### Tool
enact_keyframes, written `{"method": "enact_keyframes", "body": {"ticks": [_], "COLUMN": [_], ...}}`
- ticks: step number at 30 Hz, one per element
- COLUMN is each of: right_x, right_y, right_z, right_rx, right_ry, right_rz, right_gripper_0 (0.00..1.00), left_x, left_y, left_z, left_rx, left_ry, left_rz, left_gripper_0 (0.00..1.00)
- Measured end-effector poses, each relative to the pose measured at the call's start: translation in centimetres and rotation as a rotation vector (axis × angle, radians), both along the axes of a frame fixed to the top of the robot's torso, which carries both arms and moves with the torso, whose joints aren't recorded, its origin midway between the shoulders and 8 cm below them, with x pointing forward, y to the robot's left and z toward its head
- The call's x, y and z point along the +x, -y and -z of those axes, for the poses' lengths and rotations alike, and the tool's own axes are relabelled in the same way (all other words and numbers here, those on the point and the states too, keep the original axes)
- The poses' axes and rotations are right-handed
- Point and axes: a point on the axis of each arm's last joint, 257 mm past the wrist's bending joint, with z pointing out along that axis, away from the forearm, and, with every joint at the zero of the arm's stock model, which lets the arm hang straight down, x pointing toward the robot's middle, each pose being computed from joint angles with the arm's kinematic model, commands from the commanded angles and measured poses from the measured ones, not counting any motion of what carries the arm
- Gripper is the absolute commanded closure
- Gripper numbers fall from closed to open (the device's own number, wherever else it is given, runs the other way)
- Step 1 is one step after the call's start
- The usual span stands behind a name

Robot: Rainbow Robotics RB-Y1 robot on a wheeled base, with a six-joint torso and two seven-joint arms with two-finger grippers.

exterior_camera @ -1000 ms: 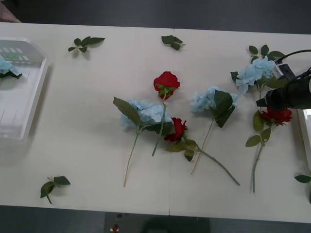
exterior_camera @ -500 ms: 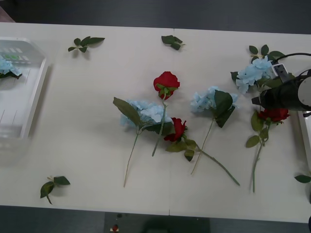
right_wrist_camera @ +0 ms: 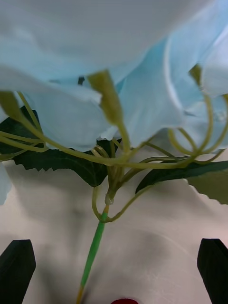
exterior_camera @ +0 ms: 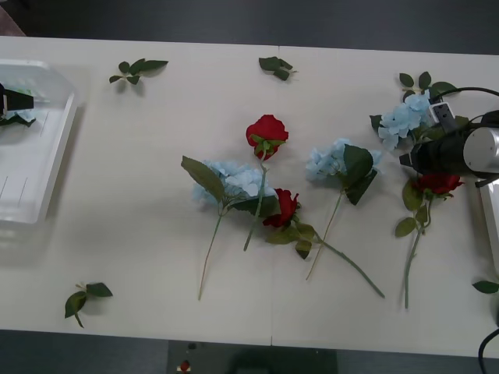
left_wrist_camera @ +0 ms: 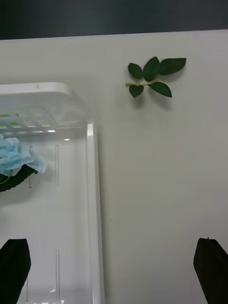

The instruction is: Put the red flowers into the right box and the blue flowers into the left box

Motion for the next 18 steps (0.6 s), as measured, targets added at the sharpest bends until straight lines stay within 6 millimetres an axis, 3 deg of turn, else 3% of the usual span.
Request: {"method": "enact_keyframes", "body": {"ticks": [6, 13, 18], "right_x": [1.0, 0.9, 0.8], "right_y": [-0.8, -1.1, -0.9], "right_z": [0.1, 0.3, 0.6], "right_rx": [0.004, 0.007, 0.001], "right_ry": [0.013, 0.009, 0.004], "right_rz": [0.005, 0.002, 0.006], "right_gripper_0": [0.00, 0.00, 0.00], "left_x": [-1.5, -2.2, -2.7], "left_y": [5.1, 12.3, 17.0], "left_z": [2.0, 4.6, 8.3], "left_rx": [0.119, 0.064, 0.110], "left_ry": [-0.027, -0.028, -0.064], "left_rz": [0.061, 0.116, 0.179], "left_gripper_0": [0.00, 0.00, 0.00]}}
